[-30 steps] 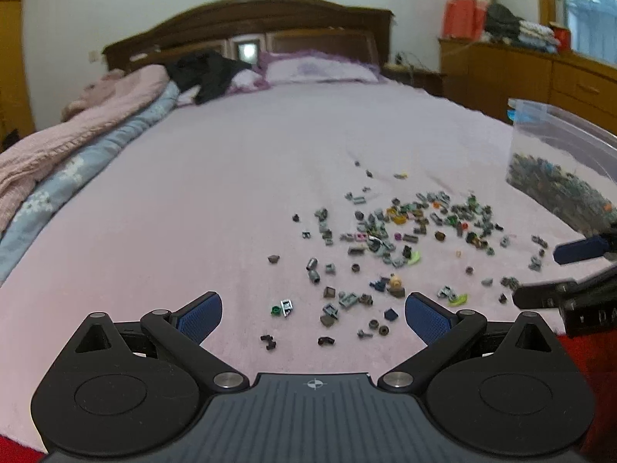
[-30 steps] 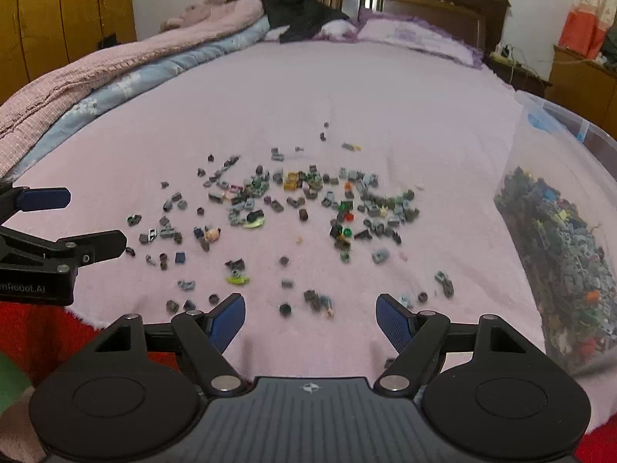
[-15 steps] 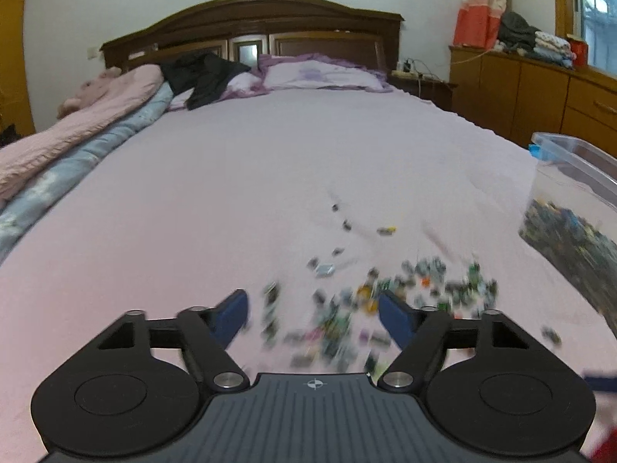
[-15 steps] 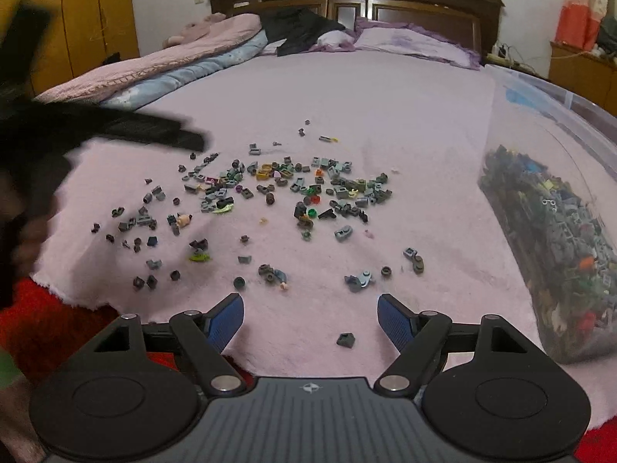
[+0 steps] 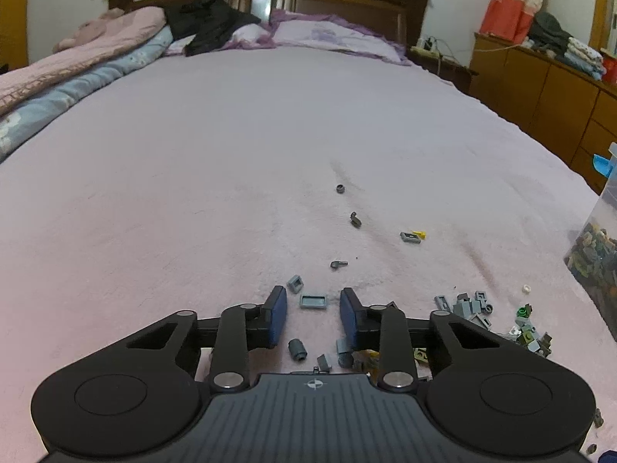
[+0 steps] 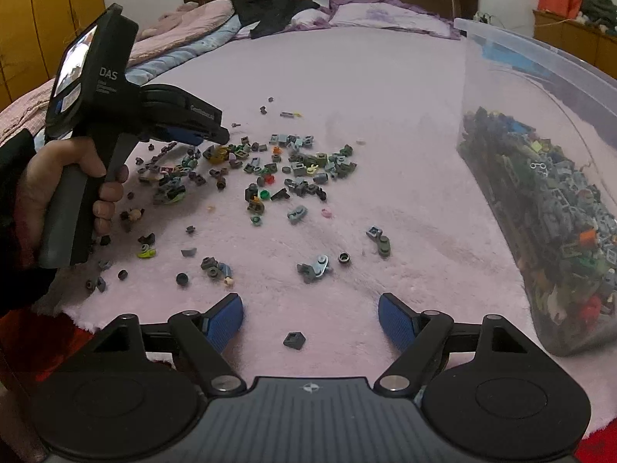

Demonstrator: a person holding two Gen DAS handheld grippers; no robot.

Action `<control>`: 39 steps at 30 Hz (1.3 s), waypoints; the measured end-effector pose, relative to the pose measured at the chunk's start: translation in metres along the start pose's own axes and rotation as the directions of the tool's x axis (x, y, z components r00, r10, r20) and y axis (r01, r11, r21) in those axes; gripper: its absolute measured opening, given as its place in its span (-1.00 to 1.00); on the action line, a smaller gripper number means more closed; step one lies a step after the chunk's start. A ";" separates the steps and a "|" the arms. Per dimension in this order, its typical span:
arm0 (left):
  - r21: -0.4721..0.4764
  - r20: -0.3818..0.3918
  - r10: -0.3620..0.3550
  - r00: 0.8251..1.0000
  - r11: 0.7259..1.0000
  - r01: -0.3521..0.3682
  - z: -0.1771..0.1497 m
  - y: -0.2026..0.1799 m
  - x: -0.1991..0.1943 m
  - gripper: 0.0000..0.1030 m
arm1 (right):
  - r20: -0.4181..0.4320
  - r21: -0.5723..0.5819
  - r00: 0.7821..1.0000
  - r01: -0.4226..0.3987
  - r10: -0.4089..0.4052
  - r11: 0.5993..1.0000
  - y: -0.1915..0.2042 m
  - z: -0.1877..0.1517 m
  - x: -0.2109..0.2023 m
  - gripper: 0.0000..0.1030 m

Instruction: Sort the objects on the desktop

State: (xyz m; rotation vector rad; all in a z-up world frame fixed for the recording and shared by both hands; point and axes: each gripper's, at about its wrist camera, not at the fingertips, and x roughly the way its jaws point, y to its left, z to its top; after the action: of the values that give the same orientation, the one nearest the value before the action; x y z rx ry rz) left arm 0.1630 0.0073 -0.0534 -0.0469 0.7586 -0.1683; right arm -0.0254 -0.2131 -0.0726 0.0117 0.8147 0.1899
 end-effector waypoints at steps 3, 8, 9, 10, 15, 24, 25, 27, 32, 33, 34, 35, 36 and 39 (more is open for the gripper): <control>0.001 0.008 0.001 1.000 1.000 -0.001 0.001 0.000 0.000 -0.68 | -0.004 0.012 1.000 -0.003 0.003 1.000 -0.003 -0.001 0.004 0.59; 0.011 0.031 -0.002 1.000 1.000 0.001 0.001 -0.002 -0.012 -0.68 | -0.004 0.011 1.000 -0.004 0.004 1.000 -0.003 0.002 0.006 0.58; 0.015 0.037 -0.002 0.999 1.000 0.001 0.000 -0.001 -0.018 -0.68 | -0.003 0.007 1.000 -0.004 0.004 1.000 -0.002 0.003 0.005 0.52; 0.020 0.045 -0.002 0.999 1.000 0.001 0.000 -0.001 -0.023 -0.68 | 0.004 -0.002 1.000 -0.005 0.005 1.000 -0.001 0.005 0.005 0.48; 0.029 0.058 -0.006 0.998 1.000 0.004 -0.008 0.005 -0.055 -0.68 | 0.078 -0.083 0.995 -0.057 0.064 0.995 0.009 0.031 0.006 0.36; 0.047 0.049 0.004 0.999 0.999 -0.006 -0.033 0.018 -0.093 -0.68 | 0.052 -0.234 0.980 -0.174 0.191 0.957 0.035 0.092 0.062 -0.41; 0.047 0.048 0.003 0.999 0.999 -0.006 -0.034 0.019 -0.095 -0.68 | 0.037 -0.208 0.983 -0.166 0.178 0.964 0.035 0.098 0.071 -0.46; 0.045 0.047 0.003 0.999 0.999 -0.005 -0.037 0.021 -0.098 -0.68 | 0.017 -0.141 0.988 -0.152 0.156 0.978 0.035 0.107 0.085 -0.54; 0.024 0.046 0.003 0.999 1.000 -0.004 -0.041 0.029 -0.101 -0.68 | 0.018 -0.109 0.993 -0.117 0.120 0.987 0.047 0.118 0.106 -0.54; 0.021 0.048 0.004 0.999 1.000 -0.005 -0.042 0.031 -0.102 -0.68 | 0.021 -0.123 0.993 -0.110 0.113 0.986 0.050 0.119 0.110 -0.54; 0.018 0.049 0.005 0.999 1.000 -0.006 -0.042 0.032 -0.103 -0.68 | 0.024 -0.138 0.994 -0.102 0.107 0.985 0.053 0.120 0.113 -0.54; 0.016 0.051 0.006 0.999 1.000 -0.007 -0.043 0.032 -0.104 -0.68 | 0.026 -0.152 0.995 -0.096 0.101 0.984 0.055 0.122 0.116 -0.54; 0.015 0.052 0.007 0.999 1.000 -0.008 -0.043 0.033 -0.105 -0.68 | 0.025 -0.163 0.995 -0.093 0.099 0.982 0.057 0.123 0.118 -0.54; 0.008 0.054 0.012 0.998 1.000 -0.012 -0.044 0.036 -0.107 -0.68 | 0.023 -0.188 0.995 -0.090 0.096 0.978 0.062 0.125 0.124 -0.54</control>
State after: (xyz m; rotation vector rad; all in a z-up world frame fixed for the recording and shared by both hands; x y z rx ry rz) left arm 0.0612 0.0620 -0.0164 -0.0389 0.7045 -0.1583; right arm 0.1382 -0.1232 -0.0711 -0.1238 0.7619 0.3532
